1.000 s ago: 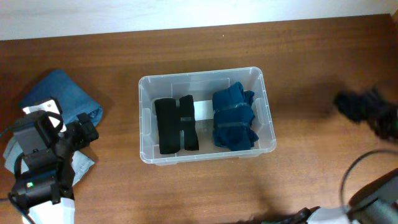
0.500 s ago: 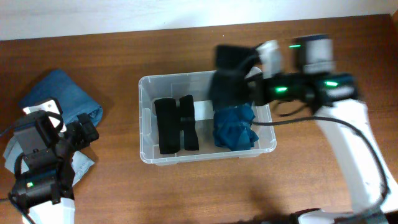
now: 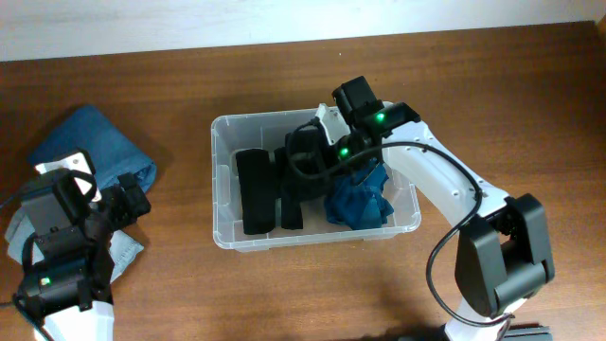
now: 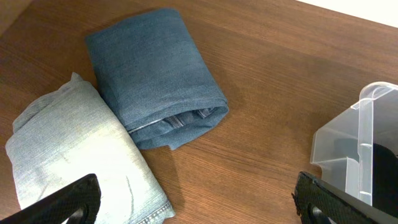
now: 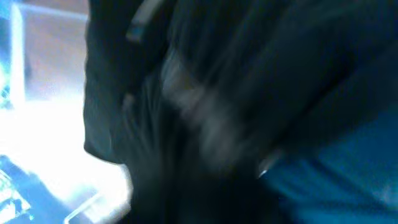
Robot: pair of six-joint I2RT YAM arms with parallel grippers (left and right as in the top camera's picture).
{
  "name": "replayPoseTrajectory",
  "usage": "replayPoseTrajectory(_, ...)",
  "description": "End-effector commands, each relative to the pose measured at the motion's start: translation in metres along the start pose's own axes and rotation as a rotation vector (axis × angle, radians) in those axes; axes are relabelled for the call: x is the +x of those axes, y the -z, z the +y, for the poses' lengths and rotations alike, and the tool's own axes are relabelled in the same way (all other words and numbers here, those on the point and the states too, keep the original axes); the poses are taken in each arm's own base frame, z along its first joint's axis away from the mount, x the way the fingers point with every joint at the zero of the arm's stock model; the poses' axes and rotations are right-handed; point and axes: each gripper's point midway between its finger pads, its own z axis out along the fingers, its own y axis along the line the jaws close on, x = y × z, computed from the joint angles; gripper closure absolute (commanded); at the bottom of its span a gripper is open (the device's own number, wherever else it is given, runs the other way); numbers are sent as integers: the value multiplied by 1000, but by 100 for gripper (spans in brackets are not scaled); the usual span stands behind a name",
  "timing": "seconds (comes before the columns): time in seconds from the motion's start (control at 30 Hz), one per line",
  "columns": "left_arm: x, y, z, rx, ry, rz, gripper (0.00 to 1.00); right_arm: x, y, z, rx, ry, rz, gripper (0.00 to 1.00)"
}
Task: Pack container
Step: 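Place the black clothing into the box beside the blue item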
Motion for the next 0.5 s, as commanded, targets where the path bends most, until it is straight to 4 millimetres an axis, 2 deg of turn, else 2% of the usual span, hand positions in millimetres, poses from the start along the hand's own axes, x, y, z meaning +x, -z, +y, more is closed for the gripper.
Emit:
replayPoseTrajectory(0.0,-9,5,2,-8,13,-24,1,-15,42,11,66,103,-80,2)
replayPoseTrajectory(0.13,-9,5,2,-8,13,-24,1,-25,93,32,157,165,-157,2)
replayPoseTrajectory(0.23,-9,5,2,-8,13,-24,1,-37,111,55,180,269,-229,2)
replayPoseTrajectory(0.3,-9,5,2,-8,13,-24,1,-42,109,63,172,299,-251,2)
replayPoseTrajectory(0.37,-9,5,2,-7,13,-24,1,-42,93,59,172,294,-222,5)
replayPoseTrajectory(0.47,-9,5,2,-8,13,-24,1,-32,57,40,185,263,-125,40)
